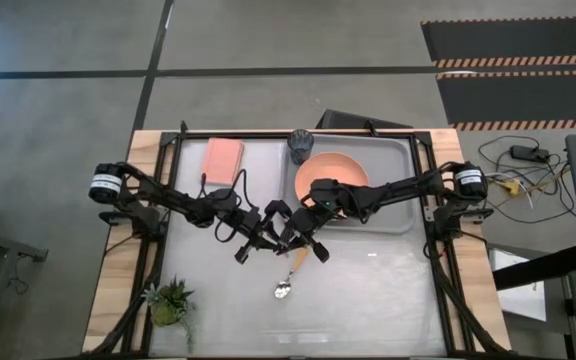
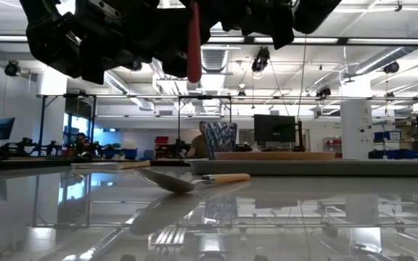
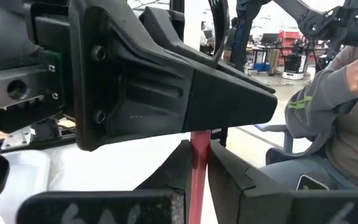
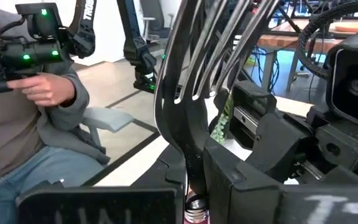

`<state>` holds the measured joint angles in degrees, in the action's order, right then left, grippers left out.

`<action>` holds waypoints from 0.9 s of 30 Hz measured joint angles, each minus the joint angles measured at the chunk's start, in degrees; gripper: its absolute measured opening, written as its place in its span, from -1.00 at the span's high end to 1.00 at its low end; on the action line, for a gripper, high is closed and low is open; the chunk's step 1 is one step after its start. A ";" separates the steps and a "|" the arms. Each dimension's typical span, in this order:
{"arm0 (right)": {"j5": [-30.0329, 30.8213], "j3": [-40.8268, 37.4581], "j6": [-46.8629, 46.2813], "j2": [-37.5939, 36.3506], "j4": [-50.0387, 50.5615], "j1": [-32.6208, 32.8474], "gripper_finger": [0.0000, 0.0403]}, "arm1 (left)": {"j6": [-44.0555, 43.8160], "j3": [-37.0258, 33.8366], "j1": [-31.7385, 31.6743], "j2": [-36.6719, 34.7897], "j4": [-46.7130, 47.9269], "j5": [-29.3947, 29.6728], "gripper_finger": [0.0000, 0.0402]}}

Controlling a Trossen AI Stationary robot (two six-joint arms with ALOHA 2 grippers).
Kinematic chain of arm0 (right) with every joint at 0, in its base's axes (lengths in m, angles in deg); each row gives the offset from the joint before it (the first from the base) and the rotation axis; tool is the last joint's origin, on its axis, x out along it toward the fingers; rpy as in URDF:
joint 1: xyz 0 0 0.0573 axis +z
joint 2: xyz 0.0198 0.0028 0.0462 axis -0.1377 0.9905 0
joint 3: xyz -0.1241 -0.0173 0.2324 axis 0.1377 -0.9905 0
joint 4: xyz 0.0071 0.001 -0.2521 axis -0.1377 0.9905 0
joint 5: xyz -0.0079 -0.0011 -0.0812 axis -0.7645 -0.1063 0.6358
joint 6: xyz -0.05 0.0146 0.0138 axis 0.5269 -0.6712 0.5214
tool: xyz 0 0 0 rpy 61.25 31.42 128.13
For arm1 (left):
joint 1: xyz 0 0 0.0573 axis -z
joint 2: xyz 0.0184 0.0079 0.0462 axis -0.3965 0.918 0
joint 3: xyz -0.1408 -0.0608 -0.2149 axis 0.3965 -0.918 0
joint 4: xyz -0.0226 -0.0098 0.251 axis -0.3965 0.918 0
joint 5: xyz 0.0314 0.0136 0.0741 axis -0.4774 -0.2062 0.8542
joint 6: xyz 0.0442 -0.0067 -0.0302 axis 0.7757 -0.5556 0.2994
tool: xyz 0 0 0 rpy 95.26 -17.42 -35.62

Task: Pick and place plate/cup/fork/spoon on tray
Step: Put the red fork on the right of the gray serving tray

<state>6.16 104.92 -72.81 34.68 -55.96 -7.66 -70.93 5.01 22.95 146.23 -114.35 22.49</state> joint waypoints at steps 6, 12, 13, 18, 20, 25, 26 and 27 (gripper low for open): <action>-0.23 -0.20 -1.48 -0.81 2.20 0.22 0.93 | -1.62 -0.17 -0.63 -1.32 0.32 -0.25 0.65; 0.64 -0.24 -4.57 -2.28 4.96 0.05 0.93 | -1.64 -0.57 -1.42 -2.59 1.29 -0.02 0.35; 0.75 -0.24 -4.87 -2.79 6.39 0.00 0.93 | -1.63 -0.59 -1.63 -2.70 1.51 -0.02 0.32; 6.90 -0.24 -5.17 -6.89 17.45 0.01 0.92 | -1.32 -0.83 -2.79 -3.95 2.92 0.02 0.24; 9.85 -0.24 -5.17 -8.63 22.31 0.00 0.91 | -0.30 -0.87 -3.04 -4.64 4.54 0.09 0.24; 16.84 -0.74 -6.28 -13.49 32.97 -0.03 0.90 | 1.49 -0.87 -3.77 -6.63 7.47 0.18 0.24; 18.06 -0.91 -6.86 -14.41 34.92 -0.15 0.90 | 1.52 -0.87 -4.05 -6.91 7.70 0.17 0.24; 19.29 -1.12 -7.55 -15.36 36.70 -0.13 0.91 | 1.53 -0.90 -4.24 -7.29 8.05 0.24 0.24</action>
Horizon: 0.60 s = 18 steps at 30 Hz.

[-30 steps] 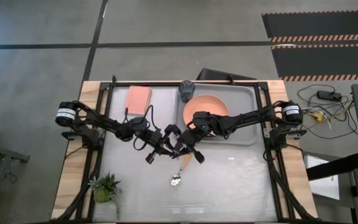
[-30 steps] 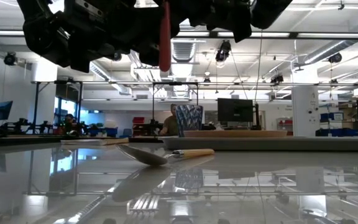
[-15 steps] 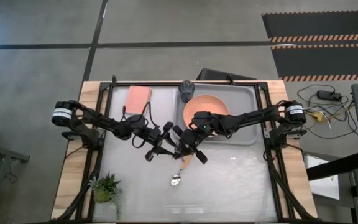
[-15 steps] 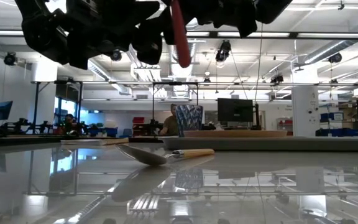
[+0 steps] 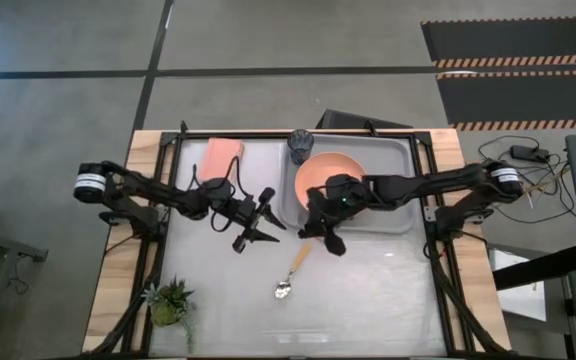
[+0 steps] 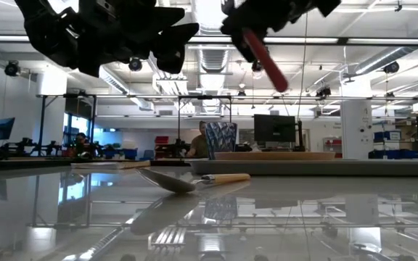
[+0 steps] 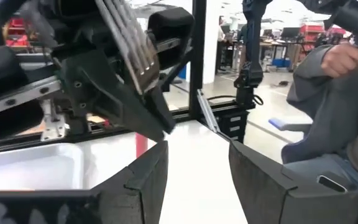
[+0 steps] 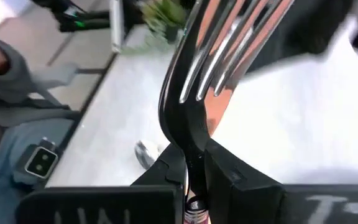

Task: Pick and place plate/cup/fork/spoon on tray
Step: Put the red fork on the right of the gray serving tray

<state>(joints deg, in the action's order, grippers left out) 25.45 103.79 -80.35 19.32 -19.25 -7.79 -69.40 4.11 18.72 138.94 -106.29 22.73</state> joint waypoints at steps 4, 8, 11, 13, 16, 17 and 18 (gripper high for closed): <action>3.66 -1.44 -2.68 -3.93 4.91 -0.02 0.92 | 0.04 -0.02 -1.02 -0.82 -0.12 0.11 0.24; 7.43 -2.12 -6.22 -7.45 11.26 -0.02 0.92 | -0.05 -0.02 -1.95 -1.22 -0.12 0.09 0.24; 11.24 -2.28 -9.22 -9.35 17.02 -0.02 0.91 | -0.13 -0.02 -2.34 -1.26 -0.14 0.13 0.24; 13.44 -2.43 -10.84 -10.37 20.58 -0.04 0.91 | -0.15 -0.04 -2.44 -1.26 -0.12 0.11 0.24; 16.55 -2.72 -13.29 -11.38 25.25 -0.04 0.91 | -0.14 -0.04 -2.49 -1.26 -0.14 0.14 0.24; 17.43 -2.82 -13.69 -11.64 26.47 -0.04 0.91 | -0.15 -0.07 -2.49 -1.26 -0.13 0.22 0.24; 17.82 -3.02 -14.15 -11.85 27.38 -0.08 0.91 | -0.15 -0.07 -2.49 -1.26 -0.16 0.32 0.24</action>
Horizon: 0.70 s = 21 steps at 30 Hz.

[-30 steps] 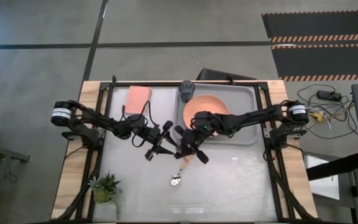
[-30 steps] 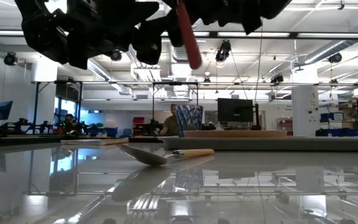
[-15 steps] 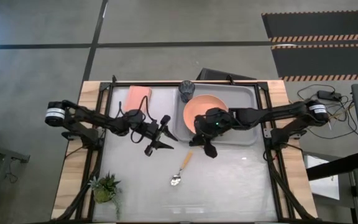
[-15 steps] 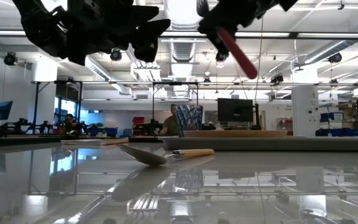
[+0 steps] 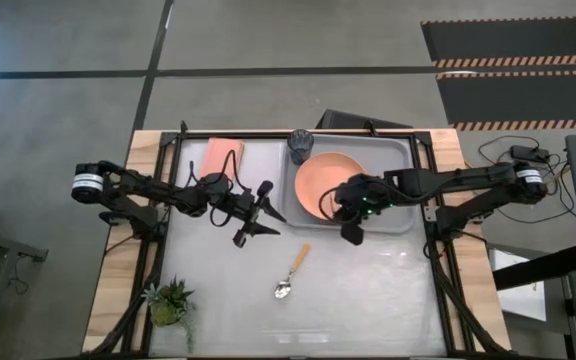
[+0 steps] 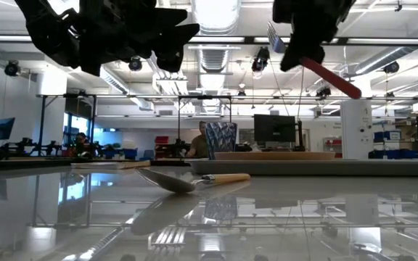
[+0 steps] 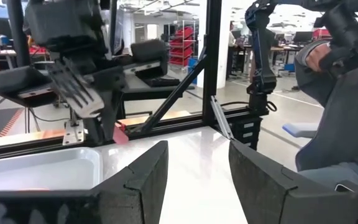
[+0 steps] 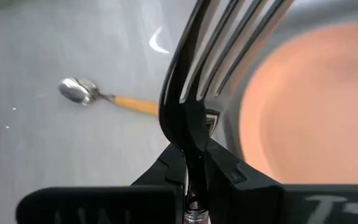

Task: Pick and place plate/cup/fork/spoon on tray
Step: Put the red fork on the right of the gray serving tray

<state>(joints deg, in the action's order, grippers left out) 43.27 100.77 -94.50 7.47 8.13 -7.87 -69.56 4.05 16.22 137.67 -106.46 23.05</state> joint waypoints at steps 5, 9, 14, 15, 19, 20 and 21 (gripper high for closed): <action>0.90 -1.44 -2.01 -0.55 1.75 -0.47 0.91 | 0.04 0.00 0.00 0.00 -0.02 0.64 0.24; 2.03 -2.32 -3.89 -0.81 4.52 -1.81 0.91 | 0.04 0.00 -0.04 0.00 -0.02 0.77 0.24; 12.70 -2.41 -10.12 -0.91 17.18 -5.74 0.91 | 0.05 0.00 -0.02 0.00 0.00 1.72 0.24; 14.99 -2.43 -11.68 -0.91 19.89 -6.88 0.91 | 0.07 0.00 -0.02 0.00 0.00 2.44 0.24; 19.37 -3.21 -15.83 -1.09 25.66 -12.42 0.91 | 0.09 -0.01 -0.04 0.00 -0.03 5.40 0.24; 19.23 -3.68 -15.86 -1.27 25.67 -14.05 0.91 | 0.09 0.00 -0.04 0.00 -0.02 5.67 0.24; 18.97 -4.13 -15.86 -1.52 25.58 -15.47 0.91 | 0.09 -0.02 -0.04 0.00 -0.02 5.77 0.24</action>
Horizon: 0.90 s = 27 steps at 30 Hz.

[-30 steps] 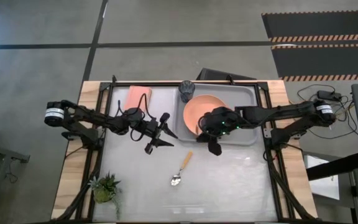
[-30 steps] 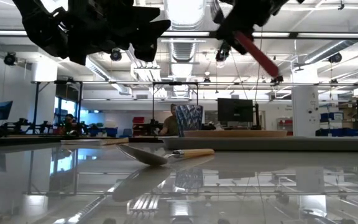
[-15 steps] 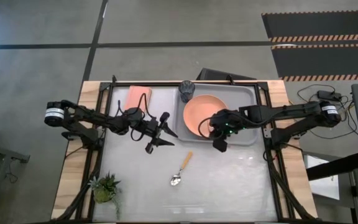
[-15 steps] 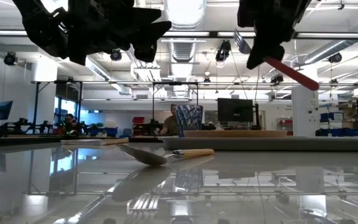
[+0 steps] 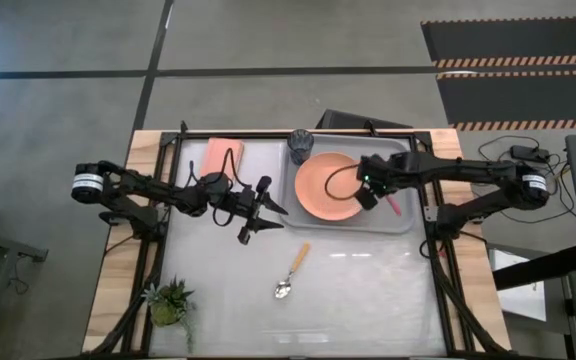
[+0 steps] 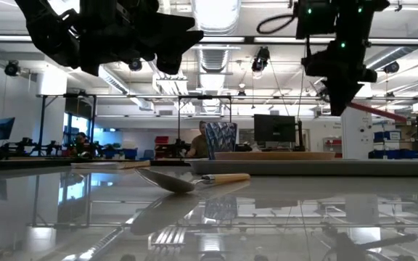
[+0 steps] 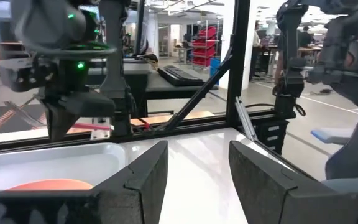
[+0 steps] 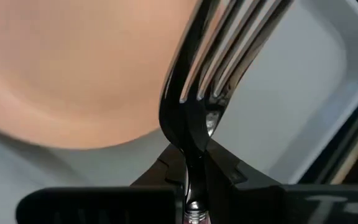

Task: Pick and place plate/cup/fork/spoon on tray
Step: Put the red fork on the right of the gray serving tray

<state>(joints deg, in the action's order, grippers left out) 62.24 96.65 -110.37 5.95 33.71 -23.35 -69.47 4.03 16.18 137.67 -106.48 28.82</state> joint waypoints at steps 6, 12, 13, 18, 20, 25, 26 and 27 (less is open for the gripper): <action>-3.07 -3.47 0.20 -1.86 -0.02 -9.52 0.91 | -0.04 0.00 0.00 0.00 0.00 0.02 0.24; -4.05 -7.30 1.60 -2.44 -0.60 -16.79 0.91 | -0.02 0.00 -0.07 0.00 0.00 0.02 0.24; -4.08 -7.94 2.31 -2.44 -0.90 -17.49 0.91 | -0.02 0.00 -0.07 0.00 0.00 0.03 0.24; -4.37 -10.19 3.34 -2.44 -2.54 -19.58 0.91 | 0.00 0.00 -0.09 0.00 0.02 0.03 0.24; -5.09 -10.58 3.27 -2.43 -3.20 -20.20 0.91 | 0.00 0.00 -0.11 0.00 0.02 0.03 0.24; -7.53 -10.64 0.18 -2.25 -3.94 -21.55 0.91 | 0.05 0.00 -0.31 0.00 0.01 1.37 0.24; -7.73 -10.66 0.04 -2.25 -4.21 -21.69 0.91 | 0.07 0.00 -0.33 0.00 0.02 2.11 0.24; -7.81 -10.66 -0.13 -2.25 -4.48 -21.76 0.91 | 0.09 0.00 -0.33 0.00 0.00 2.91 0.24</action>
<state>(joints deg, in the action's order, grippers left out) 54.43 85.99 -110.49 3.70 29.23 -45.10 -69.38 4.03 15.85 137.67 -106.48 31.73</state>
